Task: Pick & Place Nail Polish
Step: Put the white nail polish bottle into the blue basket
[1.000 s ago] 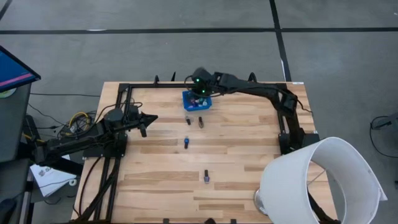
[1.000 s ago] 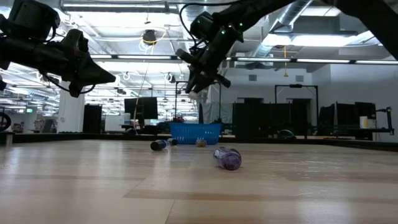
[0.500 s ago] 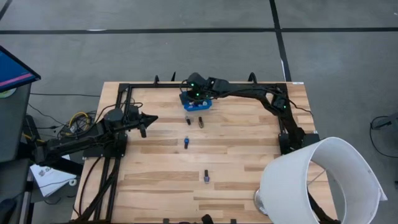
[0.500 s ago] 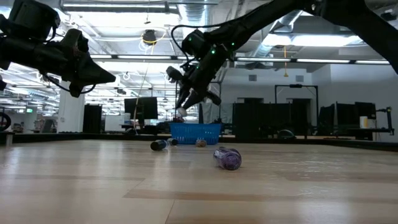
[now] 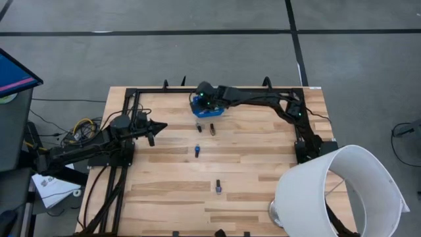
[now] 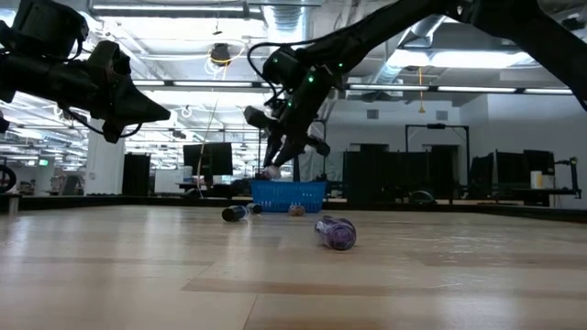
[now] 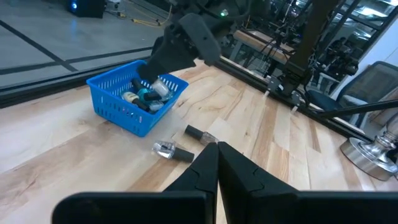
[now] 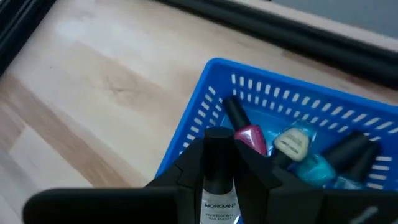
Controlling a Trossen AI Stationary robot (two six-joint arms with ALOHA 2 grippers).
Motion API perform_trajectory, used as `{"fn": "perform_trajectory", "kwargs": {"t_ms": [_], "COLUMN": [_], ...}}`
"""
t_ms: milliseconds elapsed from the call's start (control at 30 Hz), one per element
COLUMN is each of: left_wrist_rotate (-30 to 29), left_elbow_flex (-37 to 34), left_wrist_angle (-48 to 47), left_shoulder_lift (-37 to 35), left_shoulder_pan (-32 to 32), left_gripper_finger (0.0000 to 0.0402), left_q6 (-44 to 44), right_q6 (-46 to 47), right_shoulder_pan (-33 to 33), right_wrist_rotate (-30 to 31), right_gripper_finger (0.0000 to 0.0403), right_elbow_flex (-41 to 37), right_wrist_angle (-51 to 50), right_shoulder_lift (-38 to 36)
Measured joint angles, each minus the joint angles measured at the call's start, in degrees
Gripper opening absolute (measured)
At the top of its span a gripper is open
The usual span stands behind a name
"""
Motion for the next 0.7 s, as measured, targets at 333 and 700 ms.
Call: {"fn": "perform_trajectory", "kwargs": {"t_ms": [333, 700], "left_wrist_rotate": [-0.01, -0.03], "left_elbow_flex": [0.0, 0.0], "left_wrist_angle": [0.0, 0.0], "left_shoulder_lift": [0.0, 0.0], "left_shoulder_pan": [-0.02, 0.01], "left_gripper_finger": [0.0001, 0.0001], "left_q6": [-0.02, -0.02], "right_q6": [1.32, 7.83], "right_shoulder_pan": [0.61, 0.77], "right_wrist_rotate": [7.85, 13.85], "right_gripper_finger": [0.0056, 0.0056], "right_elbow_flex": [0.02, 0.02], "right_wrist_angle": [-0.61, -2.56], "right_shoulder_lift": [-0.07, -0.07]}}
